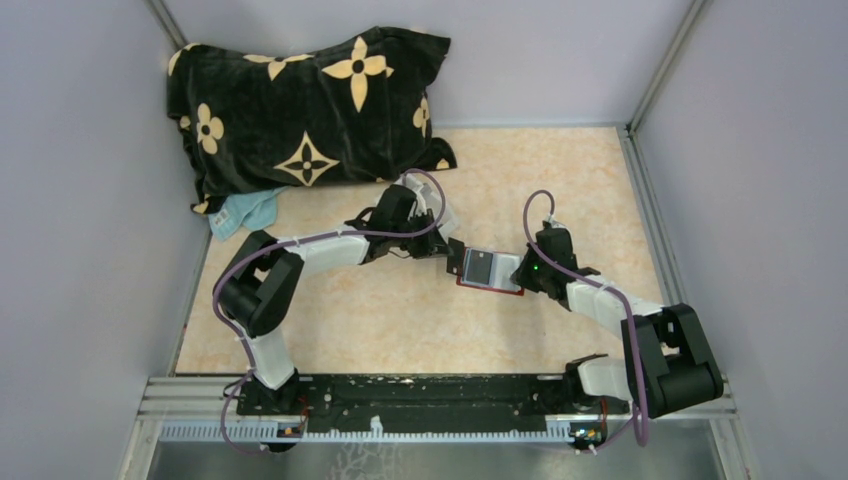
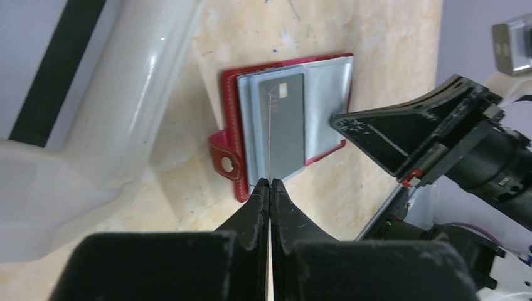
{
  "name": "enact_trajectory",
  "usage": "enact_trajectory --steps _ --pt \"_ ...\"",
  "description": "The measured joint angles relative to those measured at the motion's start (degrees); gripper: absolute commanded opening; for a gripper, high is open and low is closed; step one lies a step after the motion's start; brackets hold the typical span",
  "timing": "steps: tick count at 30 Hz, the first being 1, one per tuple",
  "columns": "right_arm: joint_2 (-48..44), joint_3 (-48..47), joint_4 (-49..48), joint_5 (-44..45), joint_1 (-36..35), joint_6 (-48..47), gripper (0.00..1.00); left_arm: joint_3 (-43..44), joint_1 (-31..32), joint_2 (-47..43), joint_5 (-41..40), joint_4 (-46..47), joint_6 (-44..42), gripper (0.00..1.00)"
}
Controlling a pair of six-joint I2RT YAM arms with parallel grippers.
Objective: Put the credit cards into the card holder
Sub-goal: Insert the credit card into the card holder.
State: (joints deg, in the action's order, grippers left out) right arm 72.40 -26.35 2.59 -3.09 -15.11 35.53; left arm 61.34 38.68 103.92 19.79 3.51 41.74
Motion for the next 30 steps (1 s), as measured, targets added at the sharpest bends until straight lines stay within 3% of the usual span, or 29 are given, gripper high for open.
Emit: enact_trajectory --steps 30 --pt "0.1 0.0 -0.1 0.0 0.0 0.0 0.00 0.0 -0.1 2.7 2.3 2.9 0.6 0.00"
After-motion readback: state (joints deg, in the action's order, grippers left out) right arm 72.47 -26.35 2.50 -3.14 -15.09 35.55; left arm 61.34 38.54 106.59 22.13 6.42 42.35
